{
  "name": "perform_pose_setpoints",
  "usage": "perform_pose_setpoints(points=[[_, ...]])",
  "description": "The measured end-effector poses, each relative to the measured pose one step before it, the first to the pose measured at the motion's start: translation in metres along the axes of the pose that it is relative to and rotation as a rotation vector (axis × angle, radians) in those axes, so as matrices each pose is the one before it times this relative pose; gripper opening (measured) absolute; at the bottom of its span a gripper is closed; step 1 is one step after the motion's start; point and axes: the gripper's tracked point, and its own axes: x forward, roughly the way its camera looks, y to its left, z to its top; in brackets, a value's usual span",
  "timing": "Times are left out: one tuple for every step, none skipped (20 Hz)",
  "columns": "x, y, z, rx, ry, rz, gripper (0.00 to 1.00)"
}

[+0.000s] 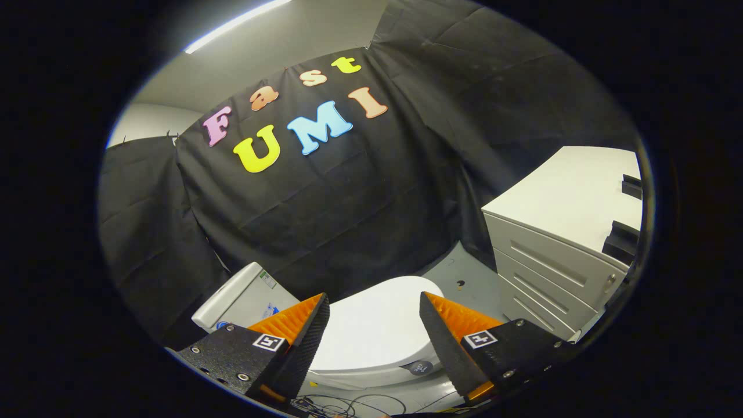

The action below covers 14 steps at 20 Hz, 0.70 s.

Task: Open the toilet lid.

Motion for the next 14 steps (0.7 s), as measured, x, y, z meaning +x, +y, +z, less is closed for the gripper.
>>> perform_pose_setpoints(points=[[0.00718,0.00379,-0.01010,-0.00463,0.01738,-0.00726,0.96],[0.00603,0.00666,-0.01220,0.00492,0.03299,-0.00140,0.96],[0.00662,0.00808,-0.01009,0.00827,0.01901,0.00653,0.96],[0.00482,0.00705,-0.01256,0.01034,0.02305,0.00836,0.96],[0.00478,0.00587,-0.01284,0.01046,0.02140,0.00804,0.96],[0.00475,0.00472,-0.01309,0.00481,0.01933,0.00663,0.96],[0.00397,0.00244,-0.01489,0.00194,0.02905,0.00264,0.96],[0.00281,0.00035,-0.01523,-0.00041,0.02398,-0.00092,0.96],[0.00255,-0.00219,-0.01369,-0.00206,0.02545,-0.00626,0.96],[0.00119,-0.00413,-0.01188,-0.00370,0.01785,-0.00854,0.96],[0.00214,-0.00413,-0.00926,0.00543,0.01790,-0.00931,0.95],[0.00172,-0.00341,-0.00807,0.01385,0.01219,-0.00424,0.95],[0.00184,-0.00339,-0.00623,0.01880,0.01209,-0.00323,0.95],[0.00072,-0.00290,-0.00674,0.01995,0.00667,-0.00151,0.95]])
